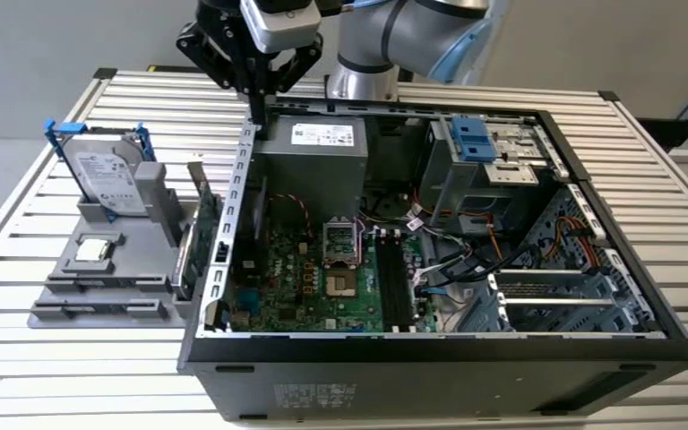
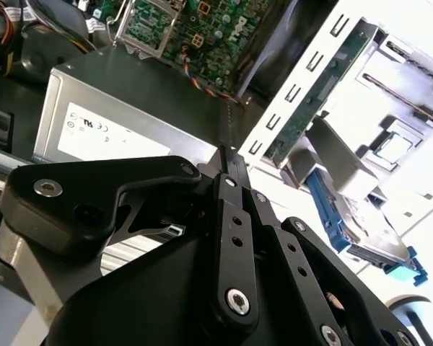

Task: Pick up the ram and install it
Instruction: 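Reach for the ram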

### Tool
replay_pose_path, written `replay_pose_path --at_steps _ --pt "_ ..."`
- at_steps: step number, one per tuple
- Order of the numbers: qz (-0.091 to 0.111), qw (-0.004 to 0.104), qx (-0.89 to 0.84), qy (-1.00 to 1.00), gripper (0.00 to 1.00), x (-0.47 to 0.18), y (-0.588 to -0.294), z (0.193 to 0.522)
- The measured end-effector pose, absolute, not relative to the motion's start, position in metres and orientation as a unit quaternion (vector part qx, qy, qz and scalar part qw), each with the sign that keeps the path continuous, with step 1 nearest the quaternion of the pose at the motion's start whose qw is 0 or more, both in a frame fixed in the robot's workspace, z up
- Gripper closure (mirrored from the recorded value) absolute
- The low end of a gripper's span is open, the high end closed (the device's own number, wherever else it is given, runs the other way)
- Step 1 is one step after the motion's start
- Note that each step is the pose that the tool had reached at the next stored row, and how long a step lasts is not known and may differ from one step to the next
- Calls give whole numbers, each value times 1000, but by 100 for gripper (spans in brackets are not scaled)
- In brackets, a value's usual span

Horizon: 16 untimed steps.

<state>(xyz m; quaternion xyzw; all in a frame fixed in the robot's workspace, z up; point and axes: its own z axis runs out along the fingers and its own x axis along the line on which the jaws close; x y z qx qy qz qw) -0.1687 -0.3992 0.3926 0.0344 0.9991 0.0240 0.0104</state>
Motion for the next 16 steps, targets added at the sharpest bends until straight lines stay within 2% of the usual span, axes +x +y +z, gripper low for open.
replay_pose_path --at_steps 16 --pt "24 10 34 999 100 -197 -399 393"
